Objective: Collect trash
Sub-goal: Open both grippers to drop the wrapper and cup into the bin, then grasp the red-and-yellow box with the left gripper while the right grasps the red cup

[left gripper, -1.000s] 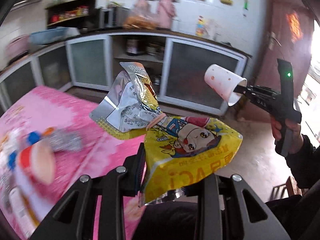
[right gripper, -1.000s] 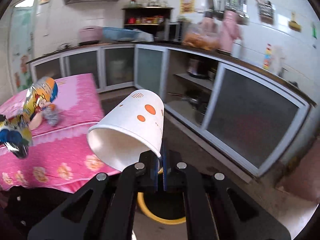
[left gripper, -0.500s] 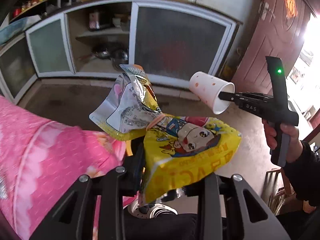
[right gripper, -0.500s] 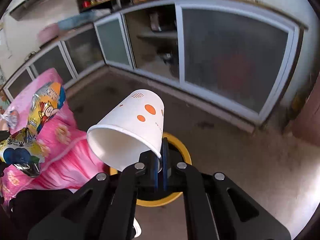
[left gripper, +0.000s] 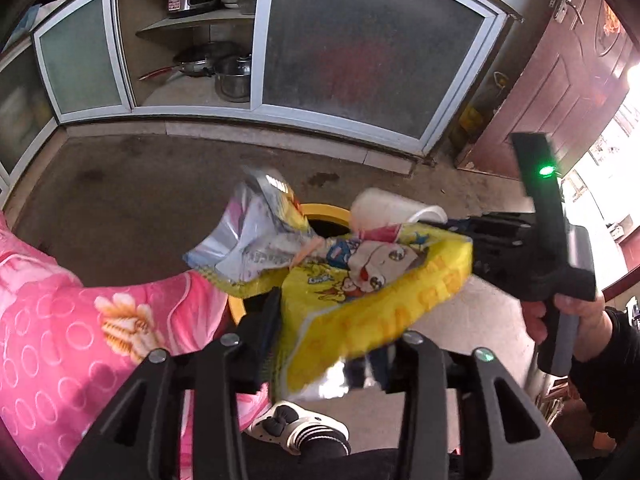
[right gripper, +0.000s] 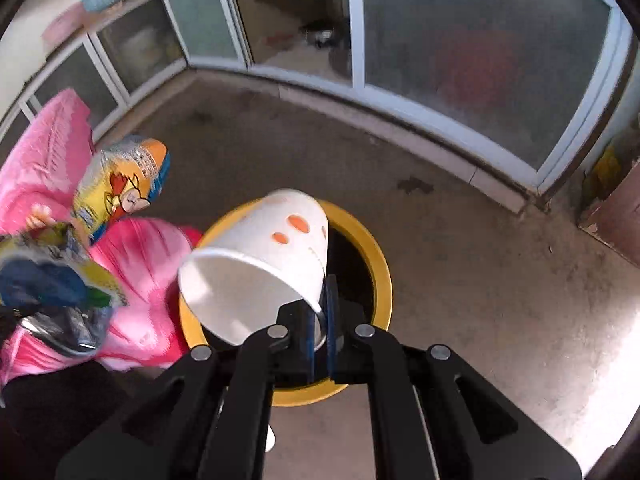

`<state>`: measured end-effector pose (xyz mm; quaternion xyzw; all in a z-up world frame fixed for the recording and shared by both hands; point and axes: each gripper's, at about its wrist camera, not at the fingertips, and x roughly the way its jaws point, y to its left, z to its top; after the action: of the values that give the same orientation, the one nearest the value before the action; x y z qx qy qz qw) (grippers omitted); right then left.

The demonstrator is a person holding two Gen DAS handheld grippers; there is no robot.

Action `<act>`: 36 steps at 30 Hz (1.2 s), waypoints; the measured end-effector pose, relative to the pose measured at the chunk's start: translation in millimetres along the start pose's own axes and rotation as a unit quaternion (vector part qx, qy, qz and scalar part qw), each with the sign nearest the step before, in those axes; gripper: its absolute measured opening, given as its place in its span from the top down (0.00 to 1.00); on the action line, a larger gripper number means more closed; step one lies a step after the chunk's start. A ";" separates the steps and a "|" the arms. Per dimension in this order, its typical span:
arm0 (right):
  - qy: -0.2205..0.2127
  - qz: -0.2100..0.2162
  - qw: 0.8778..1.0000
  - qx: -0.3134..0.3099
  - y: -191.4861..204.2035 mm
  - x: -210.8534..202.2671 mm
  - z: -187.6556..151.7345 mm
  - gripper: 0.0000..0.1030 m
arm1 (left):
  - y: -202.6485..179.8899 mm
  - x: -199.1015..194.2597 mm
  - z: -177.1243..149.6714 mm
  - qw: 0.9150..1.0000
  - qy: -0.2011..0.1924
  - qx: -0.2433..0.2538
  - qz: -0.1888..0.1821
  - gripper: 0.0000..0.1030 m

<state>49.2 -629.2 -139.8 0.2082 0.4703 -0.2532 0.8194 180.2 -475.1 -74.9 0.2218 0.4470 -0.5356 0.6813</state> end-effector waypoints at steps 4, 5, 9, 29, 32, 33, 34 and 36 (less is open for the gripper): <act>0.014 -0.012 1.000 0.015 -11.4 8.0 -4.1 0.58 | 0.2 -11.5 -0.6 0.999 -0.028 -0.015 -0.007 0.26; 0.015 -0.016 1.000 0.016 -13.7 7.9 -4.9 0.58 | 1.7 -13.9 -1.4 0.999 -0.031 -0.020 -0.013 0.25; 0.004 -0.033 0.999 0.041 -32.9 -10.1 -17.5 0.58 | 4.1 -32.6 -5.5 0.998 -0.050 -0.040 -0.028 0.21; -0.202 0.252 0.927 -0.191 188.0 -191.2 -8.9 0.31 | 62.3 -356.4 -252.4 0.900 -0.246 -0.193 0.304 0.08; -0.159 0.325 0.904 -0.227 254.8 -188.4 -5.1 0.31 | 73.0 -380.6 -293.5 0.870 -0.218 -0.202 0.393 0.08; -0.137 0.349 0.896 -0.240 278.9 -185.3 -2.8 0.31 | 76.3 -386.2 -305.8 0.861 -0.206 -0.204 0.419 0.08; -0.125 0.362 0.889 -0.249 301.1 -183.0 -1.1 0.31 | 77.6 -390.4 -312.1 0.854 -0.198 -0.204 0.435 0.08; -0.120 0.372 0.882 -0.265 336.1 -181.2 -0.6 0.31 | 86.4 -395.4 -326.7 0.851 -0.190 -0.206 0.444 0.08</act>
<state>176.3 -325.3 53.4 0.1113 0.3060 0.1810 0.9280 128.5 18.6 80.6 0.1450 0.2630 -0.1030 0.9483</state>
